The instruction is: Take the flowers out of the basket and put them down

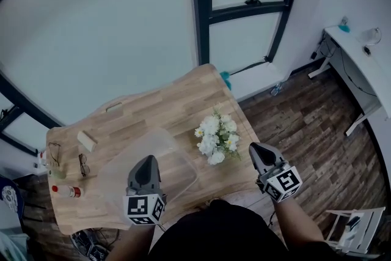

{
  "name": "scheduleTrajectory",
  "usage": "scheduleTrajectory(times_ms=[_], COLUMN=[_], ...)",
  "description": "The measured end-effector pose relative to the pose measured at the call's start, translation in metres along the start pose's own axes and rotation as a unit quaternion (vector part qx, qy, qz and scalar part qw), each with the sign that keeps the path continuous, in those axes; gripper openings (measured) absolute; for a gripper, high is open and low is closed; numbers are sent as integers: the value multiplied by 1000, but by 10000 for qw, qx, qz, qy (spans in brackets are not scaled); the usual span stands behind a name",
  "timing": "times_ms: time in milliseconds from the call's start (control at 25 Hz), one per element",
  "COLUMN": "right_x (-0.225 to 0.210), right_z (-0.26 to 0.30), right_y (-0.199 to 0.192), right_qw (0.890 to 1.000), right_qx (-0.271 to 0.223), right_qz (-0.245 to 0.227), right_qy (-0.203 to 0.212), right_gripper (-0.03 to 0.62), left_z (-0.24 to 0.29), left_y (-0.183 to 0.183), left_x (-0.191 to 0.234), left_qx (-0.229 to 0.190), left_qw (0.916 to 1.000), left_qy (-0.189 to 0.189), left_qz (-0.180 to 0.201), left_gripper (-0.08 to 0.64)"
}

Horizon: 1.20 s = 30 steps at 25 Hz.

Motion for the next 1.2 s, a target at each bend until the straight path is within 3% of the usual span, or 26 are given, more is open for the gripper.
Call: scheduleTrajectory(times_ms=[360, 560, 1200], right_x=[-5, -11, -4], right_z=[4, 6, 9], right_y=[-5, -3, 0], right_qw=[9997, 9997, 9996], right_qx=[185, 49, 17], right_qz=[-88, 158, 100], right_qy=[-121, -200, -259], right_gripper=[21, 21, 21], left_z=[5, 9, 12], left_y=[-3, 1, 4], left_x=[-5, -4, 6], left_qx=[22, -17, -40], left_qw=[10000, 10000, 9999], left_qy=[-49, -78, -133], left_qz=[-12, -5, -16], left_gripper=[4, 5, 5])
Point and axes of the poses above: the fingertips, and each gripper's own axes: z forward along the fingers, x to its left, y out of its top, the point moved 2 cm from there along -z, backward along the fingers, and after that the axes turned 2 degrees about y, right-handed, at the moved point
